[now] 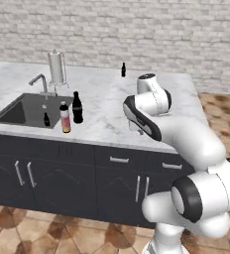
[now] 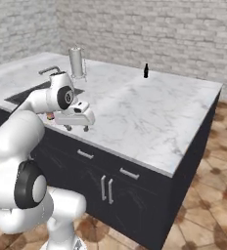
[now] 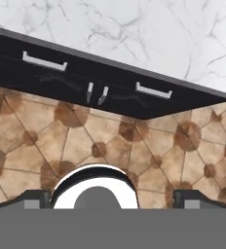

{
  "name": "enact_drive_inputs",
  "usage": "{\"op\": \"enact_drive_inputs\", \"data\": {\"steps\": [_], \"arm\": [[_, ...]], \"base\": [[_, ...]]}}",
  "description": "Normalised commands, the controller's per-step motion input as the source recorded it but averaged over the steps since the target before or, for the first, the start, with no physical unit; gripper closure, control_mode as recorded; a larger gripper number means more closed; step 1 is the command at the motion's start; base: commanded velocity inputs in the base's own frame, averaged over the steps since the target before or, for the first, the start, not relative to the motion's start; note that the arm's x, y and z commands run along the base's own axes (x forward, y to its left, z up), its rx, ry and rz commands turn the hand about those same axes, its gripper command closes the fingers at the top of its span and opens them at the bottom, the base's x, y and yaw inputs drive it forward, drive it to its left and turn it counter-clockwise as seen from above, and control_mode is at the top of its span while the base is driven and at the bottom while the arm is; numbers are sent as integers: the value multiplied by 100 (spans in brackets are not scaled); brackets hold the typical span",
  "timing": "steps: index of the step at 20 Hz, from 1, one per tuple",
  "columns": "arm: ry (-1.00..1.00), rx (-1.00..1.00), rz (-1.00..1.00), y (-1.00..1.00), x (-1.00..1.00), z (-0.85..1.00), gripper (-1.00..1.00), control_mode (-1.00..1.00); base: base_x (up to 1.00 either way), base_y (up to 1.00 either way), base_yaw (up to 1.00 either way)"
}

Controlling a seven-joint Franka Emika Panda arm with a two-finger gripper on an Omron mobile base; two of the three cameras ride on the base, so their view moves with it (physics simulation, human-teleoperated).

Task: Place the large bottle from the dining counter next to the other large bottle outside the sink, and place the small bottle from the dining counter next to the other small bottle inside the sink.

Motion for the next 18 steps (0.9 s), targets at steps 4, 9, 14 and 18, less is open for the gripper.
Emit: {"op": "enact_drive_inputs", "data": {"steps": [4,9,14,18], "arm": [[0,0,0,0,0,0,-100,100],[0,0,0,0,0,0,-100,100],[0,0,0,0,0,0,-100,100],[0,0,0,0,0,0,-100,100]], "base": [[0,-100,0],[0,-100,0],[1,-100,0],[3,-100,0]]}}
